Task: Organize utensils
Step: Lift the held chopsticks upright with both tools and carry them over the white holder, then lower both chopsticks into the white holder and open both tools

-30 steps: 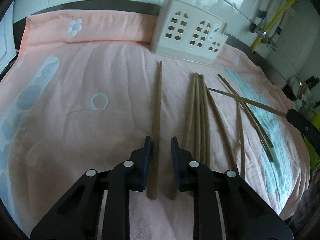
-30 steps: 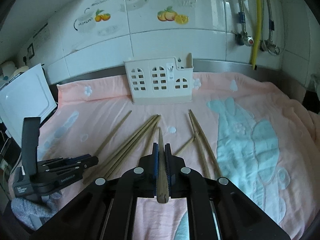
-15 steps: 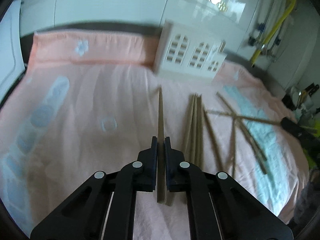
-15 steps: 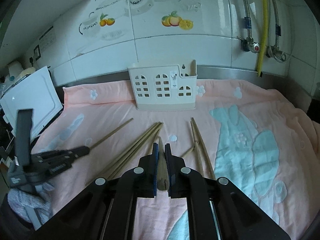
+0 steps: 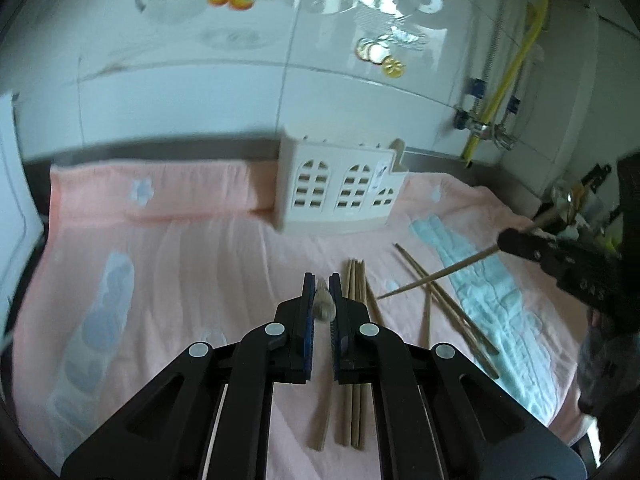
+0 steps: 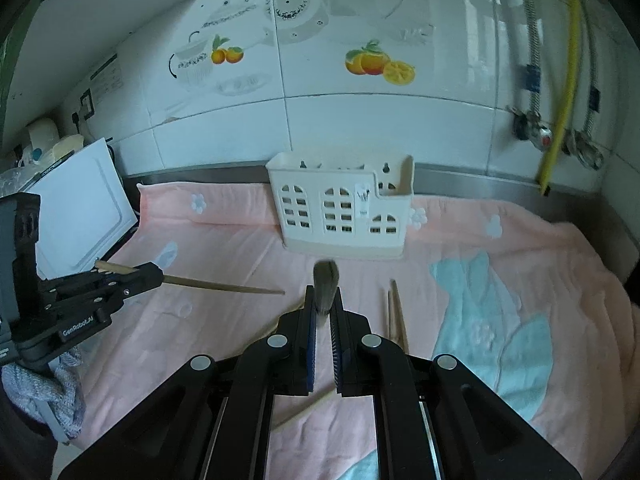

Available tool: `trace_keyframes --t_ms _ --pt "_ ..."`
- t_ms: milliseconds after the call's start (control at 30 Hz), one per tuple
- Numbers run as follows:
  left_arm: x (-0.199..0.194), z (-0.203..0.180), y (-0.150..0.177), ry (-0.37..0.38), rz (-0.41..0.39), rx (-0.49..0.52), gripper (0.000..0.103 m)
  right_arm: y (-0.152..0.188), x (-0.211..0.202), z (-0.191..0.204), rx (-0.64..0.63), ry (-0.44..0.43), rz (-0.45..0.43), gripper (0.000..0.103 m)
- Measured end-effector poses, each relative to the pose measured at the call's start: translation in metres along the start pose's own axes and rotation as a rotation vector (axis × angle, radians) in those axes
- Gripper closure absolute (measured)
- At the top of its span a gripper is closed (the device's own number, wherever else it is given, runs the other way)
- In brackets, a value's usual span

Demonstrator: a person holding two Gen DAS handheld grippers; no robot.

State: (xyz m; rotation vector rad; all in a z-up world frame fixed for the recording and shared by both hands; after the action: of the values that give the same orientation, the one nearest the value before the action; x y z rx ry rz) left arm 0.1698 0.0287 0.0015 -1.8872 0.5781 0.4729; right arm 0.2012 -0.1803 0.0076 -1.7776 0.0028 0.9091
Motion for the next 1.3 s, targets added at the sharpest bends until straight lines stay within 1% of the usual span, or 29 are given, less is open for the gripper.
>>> trace_keyframes --t_ms 133,267,467,567,733,833,933,1067,1200,1300 --pt "0.0 -0.014 -0.018 -0.004 -0.009 0.056 0.098 -0.024 -0.002 -0.013 -0.024 0.011 0.002 0.096" --pt "0.003 -0.025 -0.039 -0.009 -0.011 0.083 0.098 -0.053 -0.008 -0.028 -0.042 0.02 -0.008 0.096" --pt "0.0 -0.048 -0.076 -0.006 -0.052 0.129 0.098 -0.095 -0.013 -0.052 -0.051 0.05 -0.024 0.096" --pt "-0.008 -0.061 -0.099 -0.003 -0.1 0.147 0.098 -0.118 -0.015 -0.063 -0.061 0.078 -0.04 0.096" --pt "-0.021 -0.081 -0.143 -0.007 -0.209 0.167 0.098 -0.148 -0.011 -0.076 -0.068 0.103 -0.064 0.096" --pt "-0.018 -0.088 -0.164 -0.026 -0.264 0.177 0.098 -0.163 -0.003 -0.084 -0.065 0.116 -0.075 0.096" --pt "-0.005 -0.092 -0.181 -0.042 -0.289 0.176 0.098 -0.173 0.011 -0.093 -0.049 0.12 -0.074 0.096" --pt "0.018 -0.088 -0.195 -0.046 -0.283 0.145 0.098 -0.179 0.03 -0.101 -0.039 0.118 -0.064 0.096" --pt "0.048 -0.078 -0.197 -0.072 -0.235 0.127 0.098 -0.176 0.051 -0.102 -0.037 0.101 -0.031 0.096" --pt "0.064 -0.068 -0.194 -0.074 -0.193 0.104 0.098 -0.168 0.068 -0.102 -0.033 0.087 -0.001 0.096"
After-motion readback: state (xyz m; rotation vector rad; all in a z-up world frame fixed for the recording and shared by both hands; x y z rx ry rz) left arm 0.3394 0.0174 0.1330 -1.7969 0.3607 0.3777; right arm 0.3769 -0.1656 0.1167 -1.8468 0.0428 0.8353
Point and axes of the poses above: each gripper's, at about its wrist camera, not at the fingertips, and x roughly the way its jaws point, z to its left, y to its underside, the point moved 1 cm from there along x, roughly the way its jaws point, and after that the axes turned 14 degrees about -x, right-handed, at the moved point
